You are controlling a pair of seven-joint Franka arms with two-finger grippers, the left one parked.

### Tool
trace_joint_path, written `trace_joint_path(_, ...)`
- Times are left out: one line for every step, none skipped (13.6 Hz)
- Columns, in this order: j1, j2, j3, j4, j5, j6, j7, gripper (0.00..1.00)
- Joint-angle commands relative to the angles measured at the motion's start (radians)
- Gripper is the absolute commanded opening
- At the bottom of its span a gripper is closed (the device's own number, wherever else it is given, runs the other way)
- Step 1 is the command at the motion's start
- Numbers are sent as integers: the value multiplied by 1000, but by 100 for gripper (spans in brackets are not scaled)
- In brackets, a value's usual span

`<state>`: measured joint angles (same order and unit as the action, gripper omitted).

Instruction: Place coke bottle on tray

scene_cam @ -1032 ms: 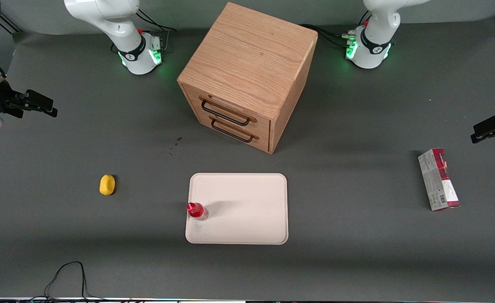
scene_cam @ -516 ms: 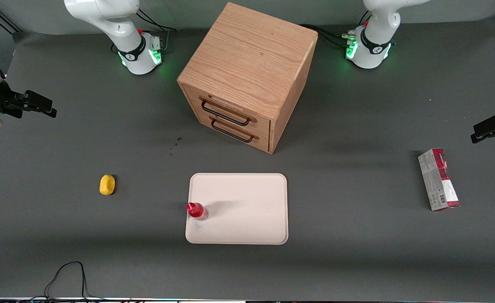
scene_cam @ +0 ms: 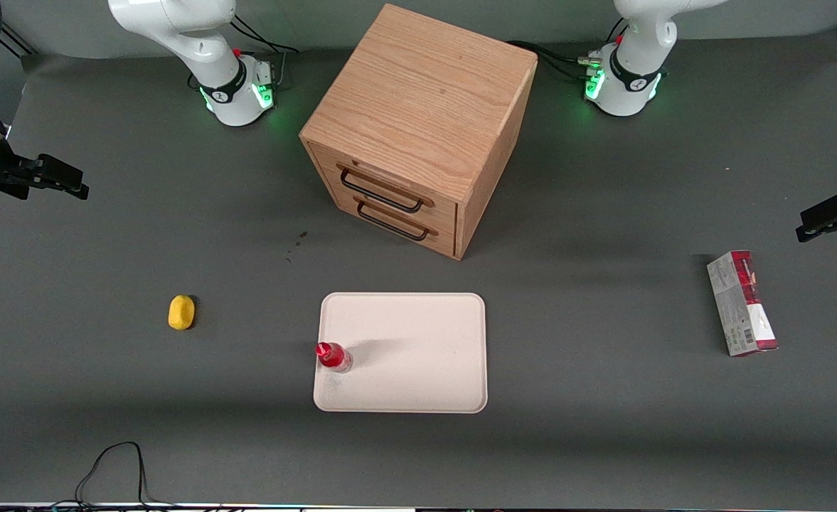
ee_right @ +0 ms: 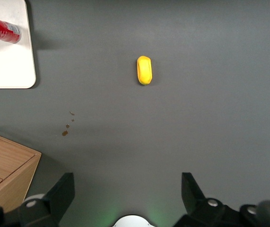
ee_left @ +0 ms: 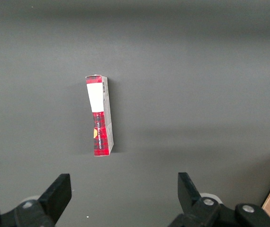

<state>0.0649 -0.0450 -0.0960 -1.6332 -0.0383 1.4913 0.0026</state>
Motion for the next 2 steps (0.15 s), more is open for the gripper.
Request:
trace_joint_path(16,4,-8,12,-18,0,17,100)
trace_joint_path(16,4,-8,13,-18,0,16,100)
